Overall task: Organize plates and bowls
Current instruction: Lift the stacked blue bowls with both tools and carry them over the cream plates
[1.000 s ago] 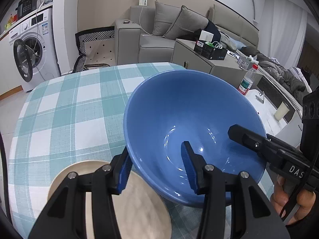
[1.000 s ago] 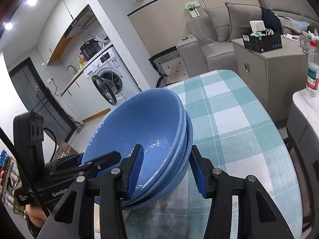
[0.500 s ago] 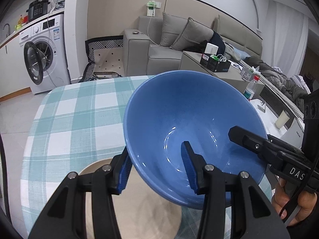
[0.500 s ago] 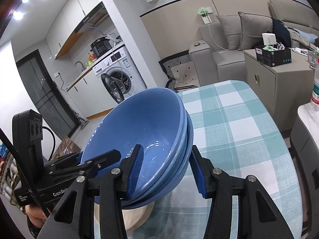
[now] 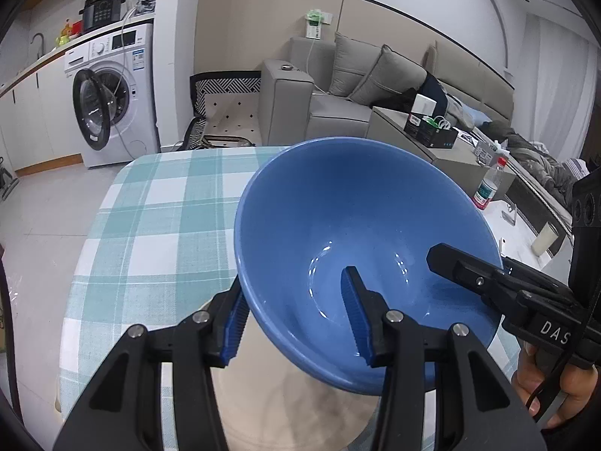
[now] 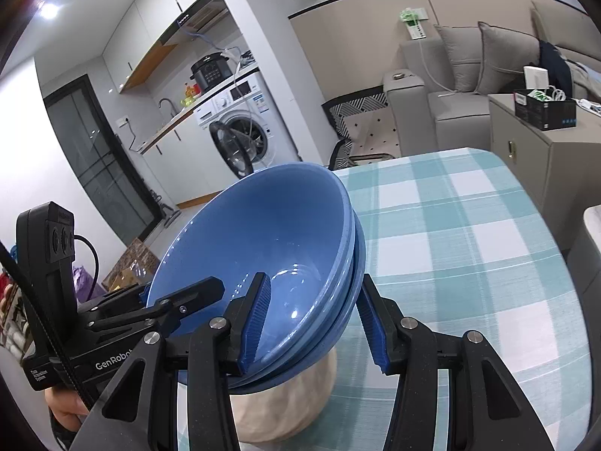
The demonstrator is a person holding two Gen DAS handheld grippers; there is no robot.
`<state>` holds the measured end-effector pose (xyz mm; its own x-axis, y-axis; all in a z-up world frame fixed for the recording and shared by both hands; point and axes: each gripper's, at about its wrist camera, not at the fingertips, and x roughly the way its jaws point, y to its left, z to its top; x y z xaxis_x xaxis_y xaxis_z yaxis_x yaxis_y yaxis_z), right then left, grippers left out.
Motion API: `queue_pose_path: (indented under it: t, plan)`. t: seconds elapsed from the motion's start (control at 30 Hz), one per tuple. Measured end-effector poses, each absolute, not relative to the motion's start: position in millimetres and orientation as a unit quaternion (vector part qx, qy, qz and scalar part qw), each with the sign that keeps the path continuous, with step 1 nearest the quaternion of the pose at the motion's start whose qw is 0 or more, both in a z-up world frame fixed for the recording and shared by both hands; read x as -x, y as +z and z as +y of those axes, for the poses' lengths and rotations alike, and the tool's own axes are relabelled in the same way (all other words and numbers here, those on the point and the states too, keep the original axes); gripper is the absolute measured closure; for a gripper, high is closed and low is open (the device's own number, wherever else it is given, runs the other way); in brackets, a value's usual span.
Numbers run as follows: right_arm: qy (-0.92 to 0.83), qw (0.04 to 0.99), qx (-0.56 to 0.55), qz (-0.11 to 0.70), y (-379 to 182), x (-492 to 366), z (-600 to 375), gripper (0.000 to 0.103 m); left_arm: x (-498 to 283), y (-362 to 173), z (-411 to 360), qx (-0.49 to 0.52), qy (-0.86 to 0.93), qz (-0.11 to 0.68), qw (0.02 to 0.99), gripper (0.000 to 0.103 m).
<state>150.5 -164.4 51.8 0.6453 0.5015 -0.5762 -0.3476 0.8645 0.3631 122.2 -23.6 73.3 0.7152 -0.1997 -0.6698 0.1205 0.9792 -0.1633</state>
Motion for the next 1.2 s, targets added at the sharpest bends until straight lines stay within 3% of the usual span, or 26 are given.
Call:
queue_pose_path:
  t: [1.2]
  plan:
    - [0.257,0.876,-0.059,0.404,5,-155,-86,0.054,-108,17,33,0.088,-0.04,0.41,0.907,0.056]
